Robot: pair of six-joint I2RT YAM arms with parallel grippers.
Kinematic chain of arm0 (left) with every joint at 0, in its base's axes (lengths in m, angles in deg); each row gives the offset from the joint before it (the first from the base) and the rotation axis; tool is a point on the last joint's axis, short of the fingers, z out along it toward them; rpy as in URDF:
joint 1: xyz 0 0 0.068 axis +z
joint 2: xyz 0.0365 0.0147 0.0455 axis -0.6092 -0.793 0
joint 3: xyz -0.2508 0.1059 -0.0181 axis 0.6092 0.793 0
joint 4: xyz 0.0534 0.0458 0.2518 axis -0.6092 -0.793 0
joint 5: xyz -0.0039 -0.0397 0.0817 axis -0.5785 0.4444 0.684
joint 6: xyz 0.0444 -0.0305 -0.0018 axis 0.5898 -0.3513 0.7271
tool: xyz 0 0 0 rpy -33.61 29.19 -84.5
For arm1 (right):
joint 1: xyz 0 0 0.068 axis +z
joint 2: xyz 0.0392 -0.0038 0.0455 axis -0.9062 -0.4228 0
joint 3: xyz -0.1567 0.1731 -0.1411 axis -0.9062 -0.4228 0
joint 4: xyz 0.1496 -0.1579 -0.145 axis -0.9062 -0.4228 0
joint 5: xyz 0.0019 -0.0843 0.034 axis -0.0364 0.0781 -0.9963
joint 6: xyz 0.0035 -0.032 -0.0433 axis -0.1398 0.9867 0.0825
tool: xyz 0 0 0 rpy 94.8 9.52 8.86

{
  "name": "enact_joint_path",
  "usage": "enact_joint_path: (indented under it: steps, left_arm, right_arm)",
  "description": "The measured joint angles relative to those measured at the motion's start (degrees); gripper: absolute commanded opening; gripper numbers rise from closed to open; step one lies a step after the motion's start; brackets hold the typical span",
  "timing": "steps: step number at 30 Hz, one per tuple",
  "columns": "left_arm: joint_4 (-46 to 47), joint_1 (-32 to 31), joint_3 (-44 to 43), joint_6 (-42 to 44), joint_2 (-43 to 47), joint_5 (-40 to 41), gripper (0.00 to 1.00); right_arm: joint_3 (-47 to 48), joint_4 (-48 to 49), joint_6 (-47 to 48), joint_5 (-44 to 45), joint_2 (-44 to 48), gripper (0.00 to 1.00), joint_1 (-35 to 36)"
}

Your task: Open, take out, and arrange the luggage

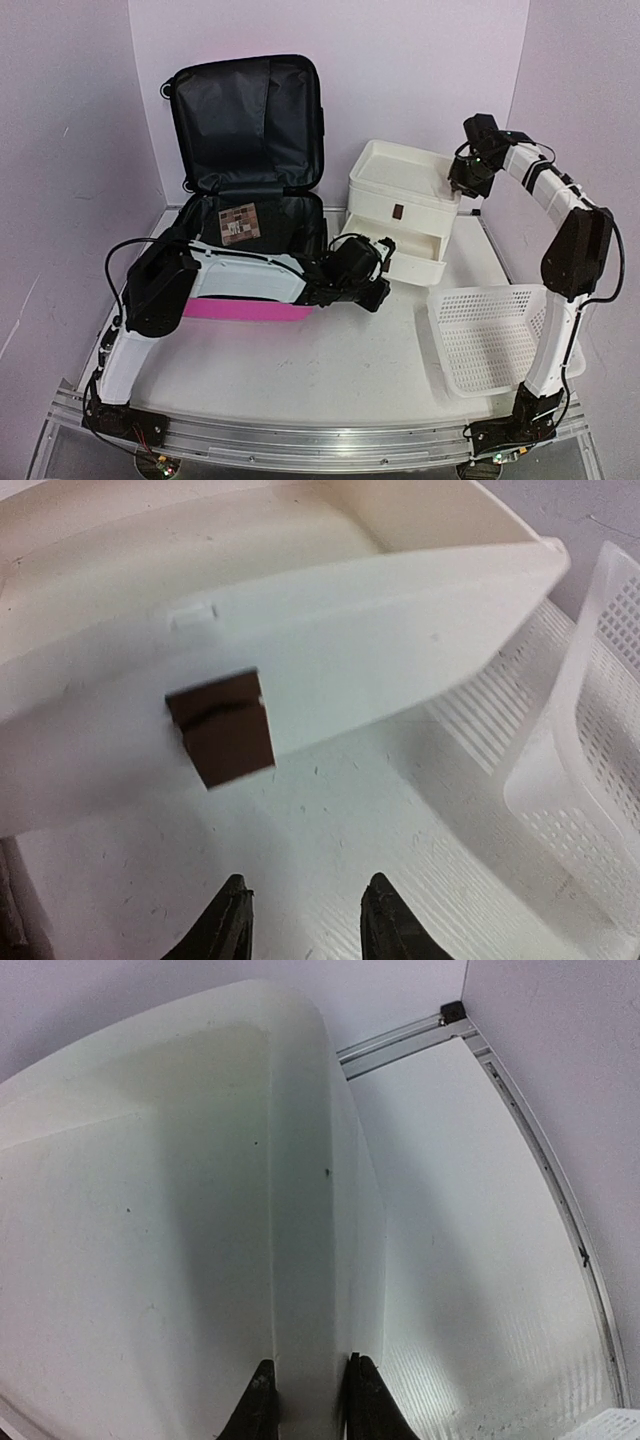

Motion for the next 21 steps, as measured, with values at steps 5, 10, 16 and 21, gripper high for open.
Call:
enact_joint_path:
  steps: [5,10,16,21]
  left_arm:
    - [0.33,1.73,-8.63,0.37,-6.34,2.62,0.38]
    - [-1.64,3.89,-17.46,1.64,-11.41,2.45,0.41]
    - [-0.7,6.21,-34.25,3.5,-22.67,1.11,0.51]
    - [-0.22,7.3,-42.32,3.98,-28.04,-1.46,0.59]
  right_arm:
    - [-1.86,-2.05,-2.97,0.04,1.99,0.0,-0.04]
    - [-4.22,-1.51,-7.02,-0.28,3.74,0.0,-0.22]
    - [-7.43,-1.07,-11.13,-0.44,6.1,0.0,-0.11]
    - [-11.15,0.13,-13.31,-1.92,8.9,0.0,0.07]
